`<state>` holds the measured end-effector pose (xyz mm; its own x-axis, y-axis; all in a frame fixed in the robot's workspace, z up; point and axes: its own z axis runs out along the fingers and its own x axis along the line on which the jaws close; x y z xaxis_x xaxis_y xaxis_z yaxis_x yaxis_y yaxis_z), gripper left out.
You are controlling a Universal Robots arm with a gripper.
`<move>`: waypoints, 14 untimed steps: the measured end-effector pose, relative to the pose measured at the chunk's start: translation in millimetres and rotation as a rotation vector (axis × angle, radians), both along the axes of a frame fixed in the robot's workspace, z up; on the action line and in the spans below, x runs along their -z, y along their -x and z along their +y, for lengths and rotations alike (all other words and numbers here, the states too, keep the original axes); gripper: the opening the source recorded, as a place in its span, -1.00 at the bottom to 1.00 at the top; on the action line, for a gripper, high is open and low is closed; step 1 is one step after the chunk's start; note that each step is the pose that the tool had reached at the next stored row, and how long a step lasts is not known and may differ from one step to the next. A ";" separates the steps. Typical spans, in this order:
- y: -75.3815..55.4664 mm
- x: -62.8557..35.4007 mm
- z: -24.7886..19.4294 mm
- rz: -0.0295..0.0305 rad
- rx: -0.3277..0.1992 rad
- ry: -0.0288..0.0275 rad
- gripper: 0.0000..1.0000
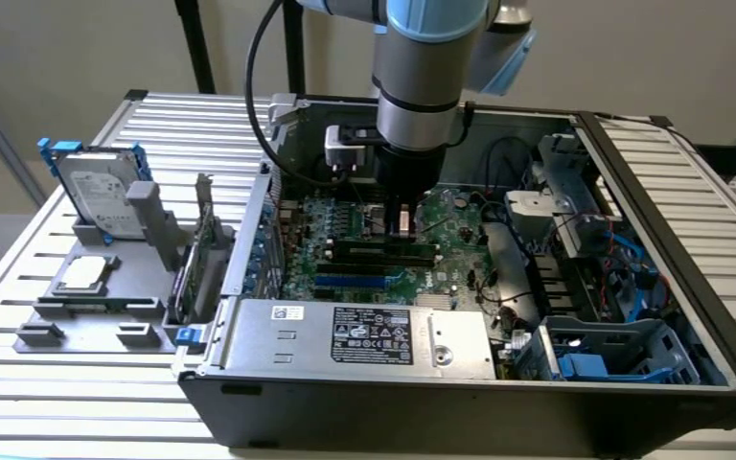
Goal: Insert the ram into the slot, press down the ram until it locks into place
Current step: 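Insert the ram into the slot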
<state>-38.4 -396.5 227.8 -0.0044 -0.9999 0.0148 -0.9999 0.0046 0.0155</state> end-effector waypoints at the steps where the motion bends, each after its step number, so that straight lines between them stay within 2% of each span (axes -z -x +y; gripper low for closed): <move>1: 0.0 0.1 0.0 0.0000 0.000 -0.0001 -0.73; 4: 0.0 0.3 0.0 0.0000 0.000 0.0000 -0.70; 5: 0.0 0.3 0.0 -0.0001 0.000 -0.0002 -0.58; 14: 0.0 -2.8 0.0 -0.0001 0.000 -0.0002 -0.58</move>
